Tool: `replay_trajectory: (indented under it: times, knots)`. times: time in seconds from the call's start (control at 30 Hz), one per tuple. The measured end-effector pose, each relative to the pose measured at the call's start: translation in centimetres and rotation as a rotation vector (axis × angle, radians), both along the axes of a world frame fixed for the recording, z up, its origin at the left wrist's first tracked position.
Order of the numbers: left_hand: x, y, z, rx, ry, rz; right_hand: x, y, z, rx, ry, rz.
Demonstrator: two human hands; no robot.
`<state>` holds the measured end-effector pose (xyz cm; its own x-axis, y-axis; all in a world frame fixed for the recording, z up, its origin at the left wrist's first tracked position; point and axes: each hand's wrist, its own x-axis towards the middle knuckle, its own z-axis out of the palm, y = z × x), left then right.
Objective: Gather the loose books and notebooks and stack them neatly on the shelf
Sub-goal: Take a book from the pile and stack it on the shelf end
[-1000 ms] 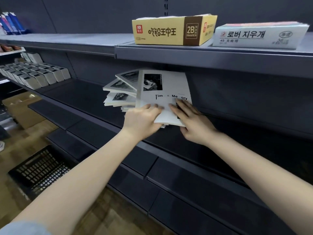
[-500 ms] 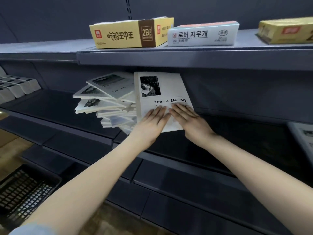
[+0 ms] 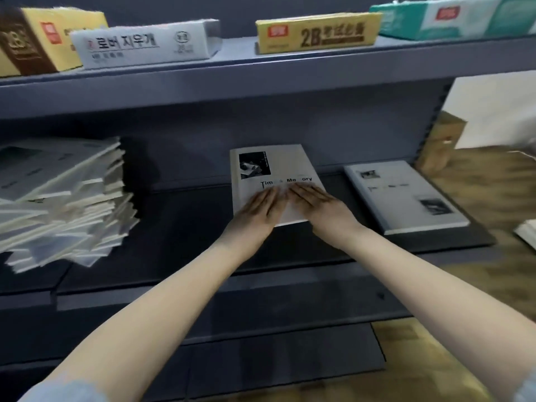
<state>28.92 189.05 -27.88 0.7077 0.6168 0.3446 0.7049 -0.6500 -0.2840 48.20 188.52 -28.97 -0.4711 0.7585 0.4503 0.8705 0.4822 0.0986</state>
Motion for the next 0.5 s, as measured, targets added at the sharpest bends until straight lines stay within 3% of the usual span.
replay_trajectory:
  times: [0.5]
  knots:
    - [15.6, -0.8, -2.0, -0.402, 0.077, -0.292, 13.8, -7.9, -2.9, -0.187, -0.009, -0.434]
